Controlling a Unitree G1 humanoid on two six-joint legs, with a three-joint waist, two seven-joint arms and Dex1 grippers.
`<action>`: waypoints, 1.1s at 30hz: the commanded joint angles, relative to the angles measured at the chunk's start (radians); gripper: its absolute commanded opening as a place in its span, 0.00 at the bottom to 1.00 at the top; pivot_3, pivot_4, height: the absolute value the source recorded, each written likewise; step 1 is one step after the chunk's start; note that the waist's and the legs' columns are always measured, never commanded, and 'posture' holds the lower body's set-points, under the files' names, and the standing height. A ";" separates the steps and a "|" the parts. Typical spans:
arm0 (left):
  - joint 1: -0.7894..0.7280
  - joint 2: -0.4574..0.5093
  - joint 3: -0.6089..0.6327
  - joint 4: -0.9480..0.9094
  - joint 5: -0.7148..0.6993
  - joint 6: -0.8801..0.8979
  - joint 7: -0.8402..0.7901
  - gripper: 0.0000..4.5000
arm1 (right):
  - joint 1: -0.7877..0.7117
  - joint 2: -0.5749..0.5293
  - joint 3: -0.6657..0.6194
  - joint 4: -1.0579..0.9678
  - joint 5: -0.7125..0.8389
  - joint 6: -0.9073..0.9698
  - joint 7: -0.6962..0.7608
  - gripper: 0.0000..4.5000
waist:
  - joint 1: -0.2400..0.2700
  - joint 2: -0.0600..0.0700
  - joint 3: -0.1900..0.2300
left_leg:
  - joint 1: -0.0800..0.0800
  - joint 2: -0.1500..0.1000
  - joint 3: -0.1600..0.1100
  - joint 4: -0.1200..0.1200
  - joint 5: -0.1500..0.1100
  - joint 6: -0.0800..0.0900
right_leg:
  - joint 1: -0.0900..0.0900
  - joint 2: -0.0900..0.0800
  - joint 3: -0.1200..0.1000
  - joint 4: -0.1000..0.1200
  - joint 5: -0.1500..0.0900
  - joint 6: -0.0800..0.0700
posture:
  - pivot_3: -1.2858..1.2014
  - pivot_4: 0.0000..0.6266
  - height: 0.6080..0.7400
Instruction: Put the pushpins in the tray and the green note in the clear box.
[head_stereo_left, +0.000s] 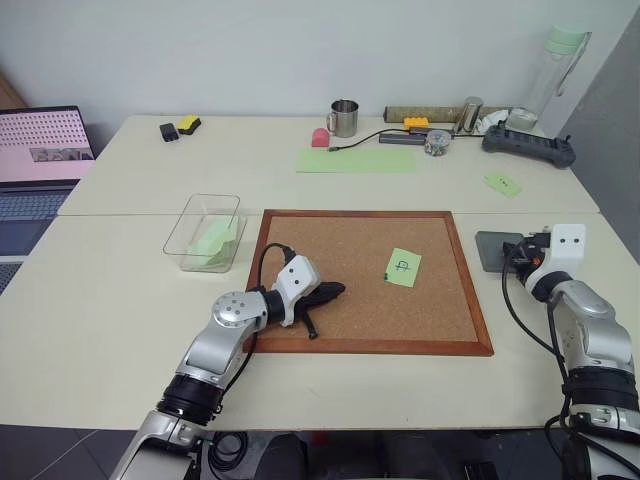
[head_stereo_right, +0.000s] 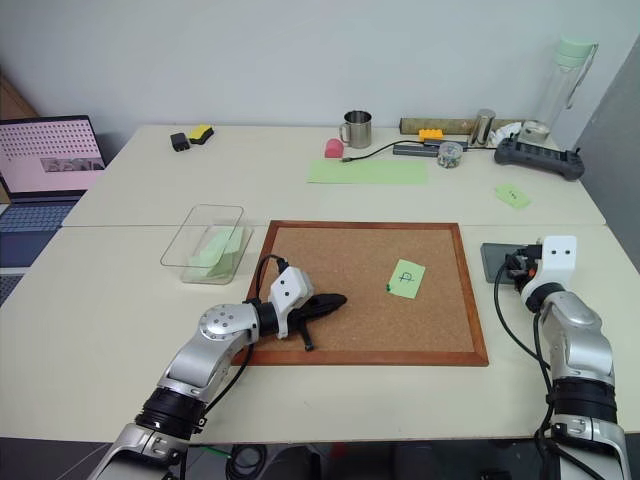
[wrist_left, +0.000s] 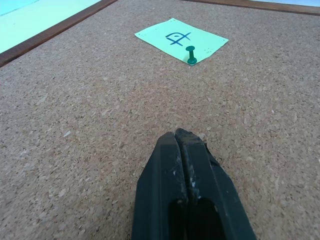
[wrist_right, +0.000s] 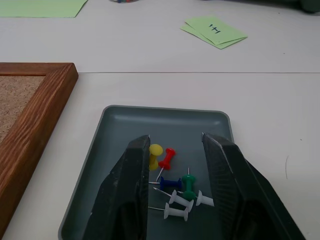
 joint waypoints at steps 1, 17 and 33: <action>0.040 0.020 -0.023 0.032 0.029 0.037 -0.008 0.00 | -0.009 -0.003 -0.003 -0.029 -0.001 -0.016 0.000 0.38 | 0.000 0.000 0.000 | 0.000 0.000 0.000 0.000 0.000 0.000 | 0.000 0.000 0.000 0.000 0.000 0.000 | 0.52 0.24 1.00; 0.061 0.028 -0.020 0.004 0.026 0.051 -0.007 0.00 | 0.005 -0.013 0.019 -0.026 -0.018 -0.019 0.008 0.38 | -0.001 0.000 0.000 | 0.000 0.000 0.000 0.000 0.000 0.000 | 0.000 0.000 0.000 -0.001 0.000 0.000 | 0.52 0.24 1.00; 0.064 0.026 -0.019 0.002 0.026 0.056 -0.001 0.00 | 0.002 -0.017 0.016 -0.018 -0.037 -0.018 0.020 0.38 | -0.001 0.000 0.000 | 0.000 0.000 0.000 0.000 0.000 0.000 | 0.000 0.000 0.000 -0.001 0.000 0.000 | 0.52 0.24 1.00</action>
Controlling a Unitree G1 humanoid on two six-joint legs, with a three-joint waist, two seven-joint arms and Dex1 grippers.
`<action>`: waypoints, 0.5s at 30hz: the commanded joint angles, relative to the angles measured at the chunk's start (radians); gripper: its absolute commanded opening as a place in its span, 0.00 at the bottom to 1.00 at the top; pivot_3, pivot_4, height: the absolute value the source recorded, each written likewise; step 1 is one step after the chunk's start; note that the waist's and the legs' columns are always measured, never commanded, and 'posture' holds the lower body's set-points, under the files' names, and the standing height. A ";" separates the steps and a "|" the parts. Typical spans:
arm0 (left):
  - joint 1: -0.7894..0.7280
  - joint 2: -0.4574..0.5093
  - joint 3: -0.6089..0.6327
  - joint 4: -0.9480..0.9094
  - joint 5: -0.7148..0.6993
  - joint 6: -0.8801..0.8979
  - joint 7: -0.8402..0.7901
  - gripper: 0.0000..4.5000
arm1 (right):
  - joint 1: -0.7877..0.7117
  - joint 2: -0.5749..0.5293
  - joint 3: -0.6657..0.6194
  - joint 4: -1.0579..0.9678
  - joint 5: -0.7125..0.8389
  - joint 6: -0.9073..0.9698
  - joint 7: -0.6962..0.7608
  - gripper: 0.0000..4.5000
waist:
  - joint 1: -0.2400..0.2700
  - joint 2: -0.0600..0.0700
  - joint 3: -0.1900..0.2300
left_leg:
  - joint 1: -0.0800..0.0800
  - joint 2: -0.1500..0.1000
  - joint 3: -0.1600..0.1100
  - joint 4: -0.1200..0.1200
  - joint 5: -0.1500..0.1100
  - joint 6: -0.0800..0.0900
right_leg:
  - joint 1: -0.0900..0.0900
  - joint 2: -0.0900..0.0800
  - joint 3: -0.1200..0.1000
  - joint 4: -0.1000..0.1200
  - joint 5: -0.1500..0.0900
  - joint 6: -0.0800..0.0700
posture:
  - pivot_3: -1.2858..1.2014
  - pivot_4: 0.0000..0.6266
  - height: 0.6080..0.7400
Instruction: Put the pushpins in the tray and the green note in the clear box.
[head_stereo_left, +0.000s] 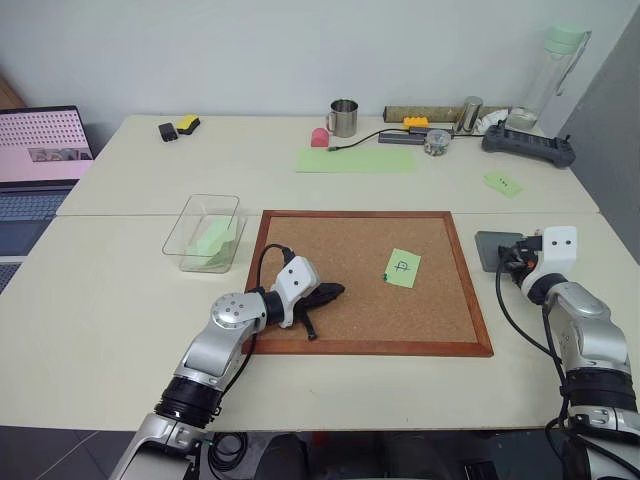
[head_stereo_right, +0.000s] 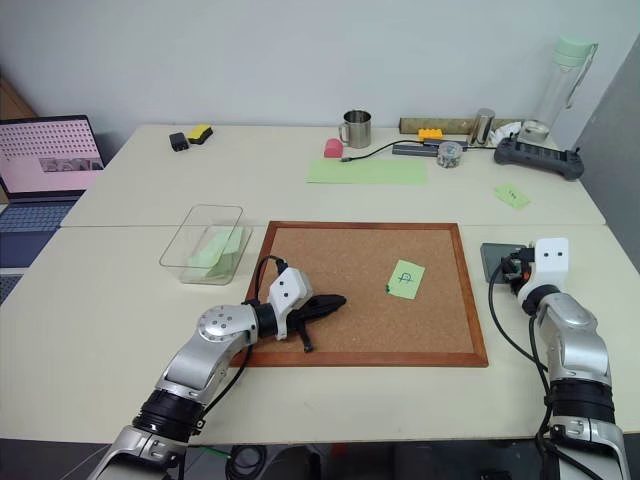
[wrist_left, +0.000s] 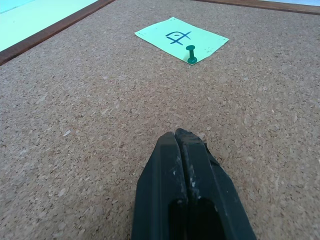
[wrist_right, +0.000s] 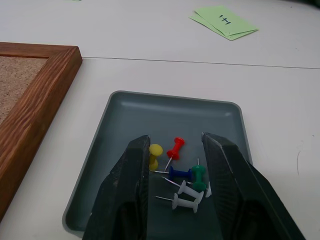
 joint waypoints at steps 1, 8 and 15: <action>0.044 0.021 -0.020 0.029 0.026 0.038 -0.005 0.00 | -0.004 -0.016 -0.009 -0.020 -0.001 -0.018 0.006 0.38 | 0.000 0.000 0.000 | 0.000 0.000 0.000 0.000 0.000 0.000 | 0.000 0.000 0.000 0.000 0.000 0.000 | 0.52 0.24 1.00; 0.044 0.020 -0.021 0.028 0.026 0.039 -0.004 0.00 | 0.000 -0.018 -0.005 -0.020 -0.004 -0.017 0.009 0.38 | 0.000 0.000 0.000 | 0.000 0.000 0.000 0.000 0.000 0.000 | 0.000 0.000 0.000 0.000 0.000 0.000 | 0.52 0.24 1.00; 0.046 0.021 -0.021 0.025 0.027 0.039 -0.002 0.00 | 0.004 -0.014 -0.005 -0.021 -0.001 -0.004 0.013 0.38 | 0.000 0.000 0.000 | 0.000 0.000 0.000 0.000 0.000 0.000 | 0.000 0.000 0.000 0.000 0.000 0.000 | 0.52 0.24 1.00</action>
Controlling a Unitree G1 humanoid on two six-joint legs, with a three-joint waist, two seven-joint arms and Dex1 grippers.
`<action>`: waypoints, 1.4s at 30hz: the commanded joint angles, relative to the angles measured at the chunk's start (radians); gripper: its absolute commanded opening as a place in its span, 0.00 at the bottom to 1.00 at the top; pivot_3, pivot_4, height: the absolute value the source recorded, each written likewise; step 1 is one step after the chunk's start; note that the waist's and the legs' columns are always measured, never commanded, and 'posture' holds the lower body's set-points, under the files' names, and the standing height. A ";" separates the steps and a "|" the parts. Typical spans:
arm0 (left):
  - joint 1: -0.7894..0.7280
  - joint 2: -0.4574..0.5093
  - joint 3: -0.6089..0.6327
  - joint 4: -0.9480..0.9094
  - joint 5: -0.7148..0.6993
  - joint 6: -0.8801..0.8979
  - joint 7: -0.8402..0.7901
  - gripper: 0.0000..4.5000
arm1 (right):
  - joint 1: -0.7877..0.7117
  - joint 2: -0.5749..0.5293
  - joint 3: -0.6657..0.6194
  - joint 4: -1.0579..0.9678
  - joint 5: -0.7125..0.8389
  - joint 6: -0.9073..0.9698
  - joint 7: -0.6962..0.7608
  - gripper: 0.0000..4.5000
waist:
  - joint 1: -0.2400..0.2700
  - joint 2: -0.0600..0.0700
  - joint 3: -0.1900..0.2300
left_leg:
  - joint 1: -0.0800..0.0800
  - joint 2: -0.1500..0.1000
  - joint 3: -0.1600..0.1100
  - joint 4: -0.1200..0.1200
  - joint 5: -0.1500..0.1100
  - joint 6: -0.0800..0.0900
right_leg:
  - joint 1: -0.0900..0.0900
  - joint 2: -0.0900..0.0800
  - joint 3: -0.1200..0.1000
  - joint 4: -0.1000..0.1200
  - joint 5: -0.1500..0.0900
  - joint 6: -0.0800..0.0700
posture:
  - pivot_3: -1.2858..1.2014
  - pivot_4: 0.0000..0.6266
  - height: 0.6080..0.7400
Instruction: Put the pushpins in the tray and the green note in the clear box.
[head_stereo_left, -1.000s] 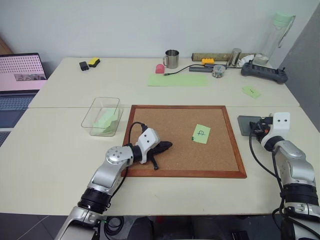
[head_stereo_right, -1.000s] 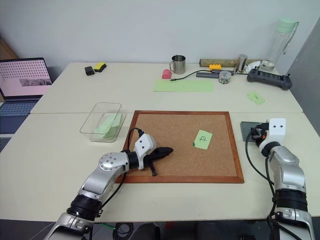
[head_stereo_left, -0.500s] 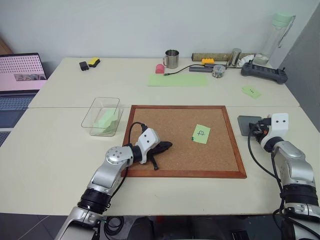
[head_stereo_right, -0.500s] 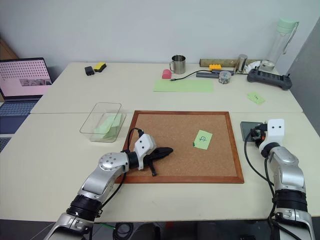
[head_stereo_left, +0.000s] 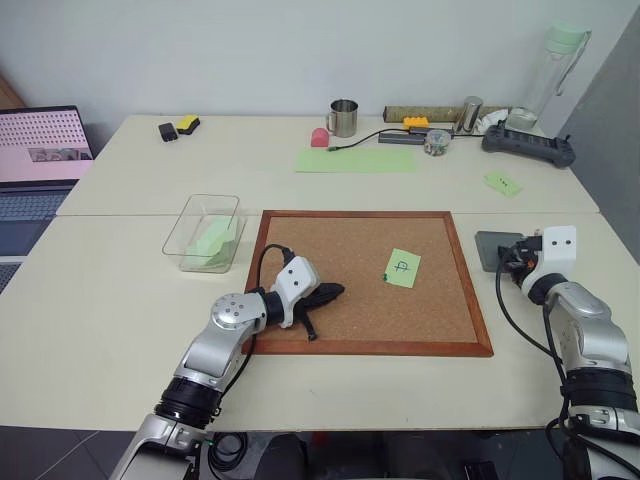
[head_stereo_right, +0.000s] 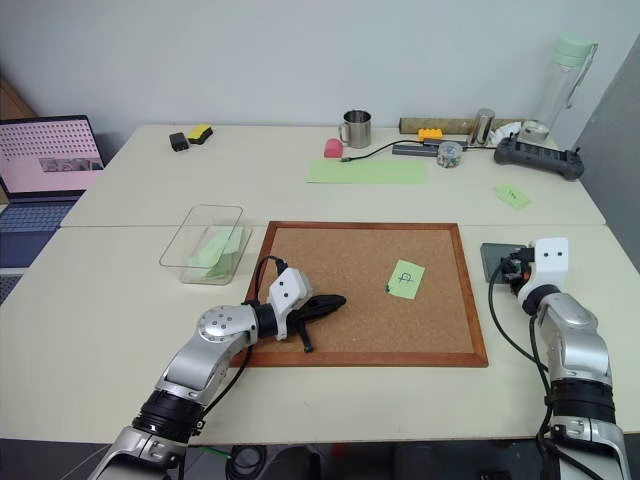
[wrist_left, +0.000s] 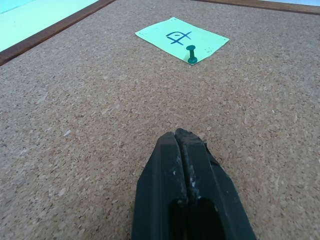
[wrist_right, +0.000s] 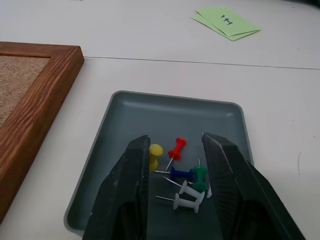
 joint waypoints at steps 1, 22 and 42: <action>0.044 0.021 -0.021 0.030 0.026 0.038 -0.006 0.00 | 0.004 -0.013 -0.006 -0.021 -0.001 -0.005 0.003 0.38 | 0.000 0.000 0.000 | 0.000 0.000 0.000 0.000 0.000 0.000 | 0.000 0.000 0.000 0.000 0.000 0.000 | 0.52 0.24 1.00; 0.037 0.014 -0.022 0.041 0.028 0.032 -0.001 0.00 | -0.026 -0.030 -0.066 -0.101 0.065 -0.053 0.031 0.38 | 0.000 0.000 0.000 | 0.000 0.000 0.000 0.000 0.000 0.000 | 0.000 0.000 0.000 0.000 0.000 0.000 | 0.52 0.24 1.00; 0.017 0.007 -0.029 0.073 0.032 0.009 -0.010 0.00 | 0.067 -0.002 0.381 -0.545 0.134 0.076 0.356 0.38 | 0.001 0.000 0.000 | 0.000 0.000 -0.002 0.001 0.000 0.000 | 0.000 0.000 -0.002 0.000 0.000 0.000 | 0.52 0.24 1.00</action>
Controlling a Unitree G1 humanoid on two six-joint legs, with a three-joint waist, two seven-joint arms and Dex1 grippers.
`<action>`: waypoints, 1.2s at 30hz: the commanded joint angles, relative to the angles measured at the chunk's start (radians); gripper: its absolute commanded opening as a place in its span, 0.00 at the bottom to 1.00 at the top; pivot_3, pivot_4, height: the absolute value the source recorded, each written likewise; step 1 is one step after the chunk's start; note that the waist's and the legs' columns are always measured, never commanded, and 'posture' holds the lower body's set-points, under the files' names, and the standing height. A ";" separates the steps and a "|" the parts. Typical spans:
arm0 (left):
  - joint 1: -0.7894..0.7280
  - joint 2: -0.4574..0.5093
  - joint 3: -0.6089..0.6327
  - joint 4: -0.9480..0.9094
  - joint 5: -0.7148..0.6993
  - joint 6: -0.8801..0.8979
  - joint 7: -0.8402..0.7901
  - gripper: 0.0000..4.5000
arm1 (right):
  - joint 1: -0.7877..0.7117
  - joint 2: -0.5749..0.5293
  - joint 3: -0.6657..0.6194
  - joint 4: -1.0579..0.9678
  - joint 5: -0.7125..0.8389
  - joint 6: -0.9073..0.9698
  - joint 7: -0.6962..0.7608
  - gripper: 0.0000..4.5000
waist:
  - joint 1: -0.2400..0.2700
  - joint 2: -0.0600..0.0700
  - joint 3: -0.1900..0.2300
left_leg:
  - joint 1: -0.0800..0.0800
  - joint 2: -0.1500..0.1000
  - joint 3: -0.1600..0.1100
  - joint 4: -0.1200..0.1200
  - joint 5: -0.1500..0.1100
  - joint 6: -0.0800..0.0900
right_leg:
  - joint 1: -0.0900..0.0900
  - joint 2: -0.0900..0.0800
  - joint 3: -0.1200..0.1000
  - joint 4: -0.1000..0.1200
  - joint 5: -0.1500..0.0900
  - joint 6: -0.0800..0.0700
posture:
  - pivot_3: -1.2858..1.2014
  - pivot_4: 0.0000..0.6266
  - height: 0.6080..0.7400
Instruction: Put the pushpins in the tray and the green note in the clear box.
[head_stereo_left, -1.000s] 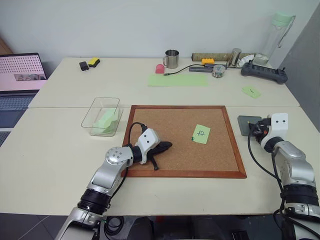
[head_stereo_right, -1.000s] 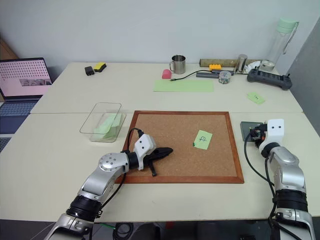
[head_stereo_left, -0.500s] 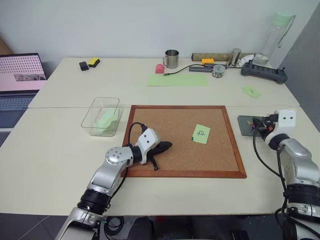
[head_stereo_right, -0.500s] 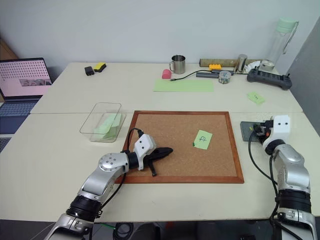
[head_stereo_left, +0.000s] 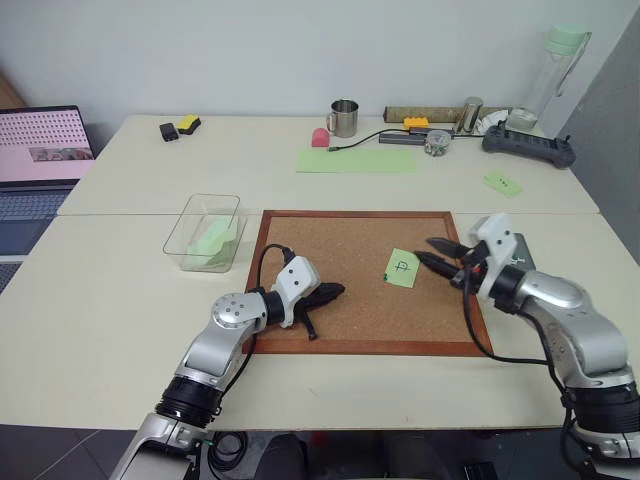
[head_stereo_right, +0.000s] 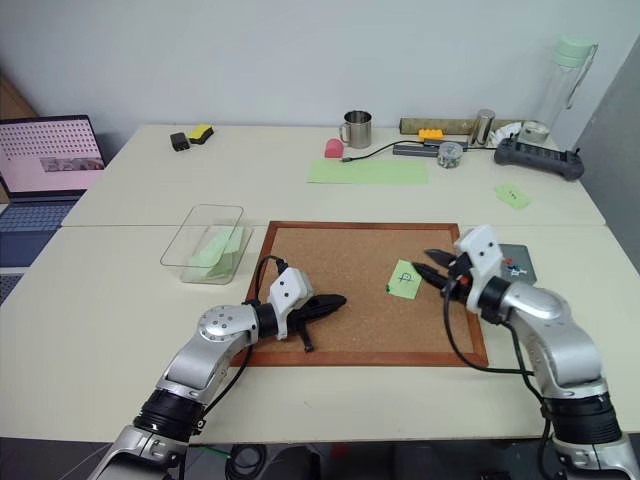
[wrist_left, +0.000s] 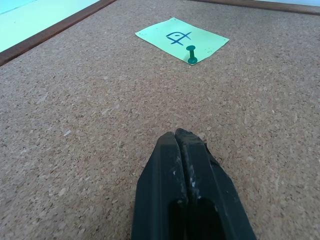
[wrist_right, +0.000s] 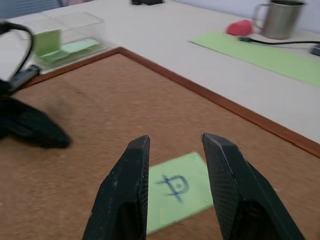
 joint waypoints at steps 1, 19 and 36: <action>0.032 0.009 -0.028 0.049 0.032 0.017 -0.007 0.00 | -0.010 0.049 0.093 -0.009 -0.048 -0.057 0.010 0.38 | 0.000 0.000 0.000 | 0.000 0.000 0.000 0.000 0.000 0.000 | 0.000 0.000 0.000 0.000 0.000 0.000 | 0.52 0.24 1.00; 0.045 0.014 -0.021 0.031 0.031 0.020 0.005 0.00 | -0.070 0.133 0.161 0.249 -0.192 -0.232 0.015 0.38 | 0.000 0.000 0.000 | 0.000 0.000 0.000 0.000 0.000 0.000 | 0.000 0.000 0.000 0.000 0.000 0.000 | 0.52 0.24 1.00; 0.043 0.015 -0.020 0.026 0.029 0.027 0.006 0.00 | -0.095 0.144 0.145 0.311 -0.205 -0.220 0.008 0.13 | 0.000 0.000 0.000 | 0.000 0.000 0.000 0.000 0.000 0.000 | 0.000 0.000 0.000 0.001 0.000 0.000 | 0.52 0.24 1.00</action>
